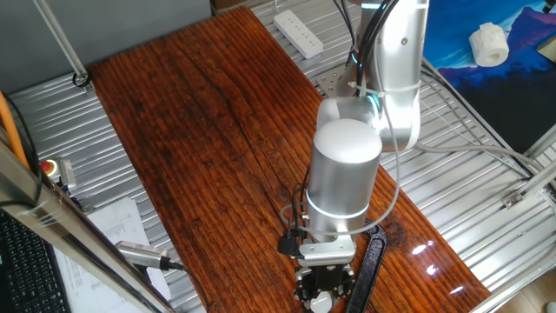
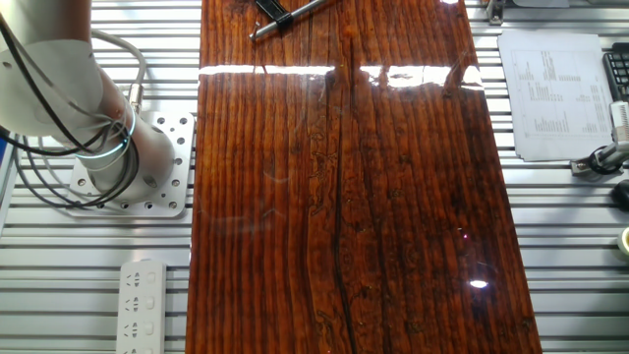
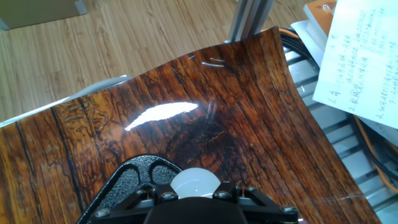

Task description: Install the light bulb by rotating it

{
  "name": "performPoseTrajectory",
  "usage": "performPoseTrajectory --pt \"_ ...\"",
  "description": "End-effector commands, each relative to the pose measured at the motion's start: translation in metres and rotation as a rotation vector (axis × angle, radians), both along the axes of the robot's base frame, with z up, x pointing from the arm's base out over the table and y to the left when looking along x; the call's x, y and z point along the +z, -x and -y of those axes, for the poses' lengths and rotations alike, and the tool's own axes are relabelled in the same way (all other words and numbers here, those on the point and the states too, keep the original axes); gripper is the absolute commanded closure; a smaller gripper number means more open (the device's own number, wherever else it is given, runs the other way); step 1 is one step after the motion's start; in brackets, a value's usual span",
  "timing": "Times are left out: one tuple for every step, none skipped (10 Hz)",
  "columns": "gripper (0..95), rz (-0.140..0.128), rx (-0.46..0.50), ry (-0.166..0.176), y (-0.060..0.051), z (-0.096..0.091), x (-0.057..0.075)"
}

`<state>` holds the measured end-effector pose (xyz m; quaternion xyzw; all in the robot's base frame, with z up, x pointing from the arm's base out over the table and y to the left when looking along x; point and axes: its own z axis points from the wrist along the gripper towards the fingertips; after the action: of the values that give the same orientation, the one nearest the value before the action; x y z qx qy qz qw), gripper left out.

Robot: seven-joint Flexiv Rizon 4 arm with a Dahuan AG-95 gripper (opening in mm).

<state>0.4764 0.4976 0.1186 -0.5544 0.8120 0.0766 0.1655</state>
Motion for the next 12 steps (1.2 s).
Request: performPoseTrajectory --pt "76.0 0.003 0.000 0.000 0.0011 0.0014 -0.0011" --pt "76.0 0.004 0.002 0.000 0.0020 0.0016 -0.0018" --pt "57.0 0.004 0.002 -0.001 0.0026 0.0019 -0.0022" --pt "57.0 0.005 0.003 -0.002 0.0035 0.0022 -0.0027" --pt "57.0 0.006 0.005 -0.002 0.0043 0.0025 -0.0031" --pt "57.0 0.008 0.005 -0.002 0.0047 0.0026 -0.0034" --pt "57.0 0.011 0.007 -0.006 0.0050 0.0026 -0.0036" --pt "57.0 0.013 0.006 -0.010 0.0050 0.0026 -0.0036" --pt "57.0 0.015 0.007 -0.009 0.0051 0.0027 -0.0036" --pt "57.0 0.018 0.007 -0.007 0.0051 0.0027 -0.0037" --pt "57.0 0.021 0.008 -0.007 0.0053 0.0029 -0.0040" --pt "57.0 0.025 0.008 -0.008 0.0054 0.0032 -0.0046"
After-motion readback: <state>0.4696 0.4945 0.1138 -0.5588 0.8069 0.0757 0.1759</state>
